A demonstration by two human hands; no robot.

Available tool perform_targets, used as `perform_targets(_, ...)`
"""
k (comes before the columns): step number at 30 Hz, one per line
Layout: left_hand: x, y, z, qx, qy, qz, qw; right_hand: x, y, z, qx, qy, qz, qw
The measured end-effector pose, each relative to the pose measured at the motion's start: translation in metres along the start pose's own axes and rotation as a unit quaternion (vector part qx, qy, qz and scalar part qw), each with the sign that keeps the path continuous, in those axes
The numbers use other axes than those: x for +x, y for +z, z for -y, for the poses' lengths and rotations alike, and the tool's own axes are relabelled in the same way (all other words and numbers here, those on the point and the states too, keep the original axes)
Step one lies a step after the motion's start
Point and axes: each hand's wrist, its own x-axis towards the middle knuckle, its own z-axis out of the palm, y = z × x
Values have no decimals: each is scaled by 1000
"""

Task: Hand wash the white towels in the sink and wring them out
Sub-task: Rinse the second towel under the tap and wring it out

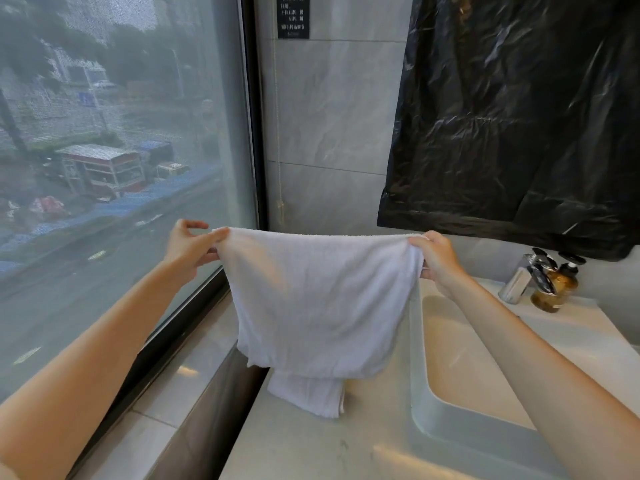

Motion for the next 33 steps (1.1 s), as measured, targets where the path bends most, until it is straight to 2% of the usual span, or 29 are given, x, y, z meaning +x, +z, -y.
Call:
perform_targets(3,-18,20,-11,-86,-60,91,990,-5,17,10,54,30,-23,998)
perform_targets(5,-37,39,-13,-101,-82,154,980,-16,35,19,94,41,23,994)
perform_targets(8,-65,69,-10,-109,-91,207,968,-39,63,26,91,9,85,992)
perform_targets(12,-84,97,-6,-98,-80,231,965,-61,86,23,11,-61,97,993)
perform_targets(15,-92,102,-8,-98,-79,235,964,-72,88,23,-42,-116,143,982)
perform_targets(20,-97,99,-17,-101,-83,267,955,-85,82,20,-71,-193,177,963)
perform_targets(25,-91,85,-22,26,-28,329,944,-80,64,17,-63,-191,186,962)
perform_targets(29,-79,68,-3,89,77,269,956,-78,49,21,-87,-201,195,956)
perform_targets(30,-75,63,8,105,89,287,948,-78,45,23,-85,-200,199,956)
perform_targets(33,-69,57,40,233,111,371,892,-79,37,33,-49,-186,224,956)
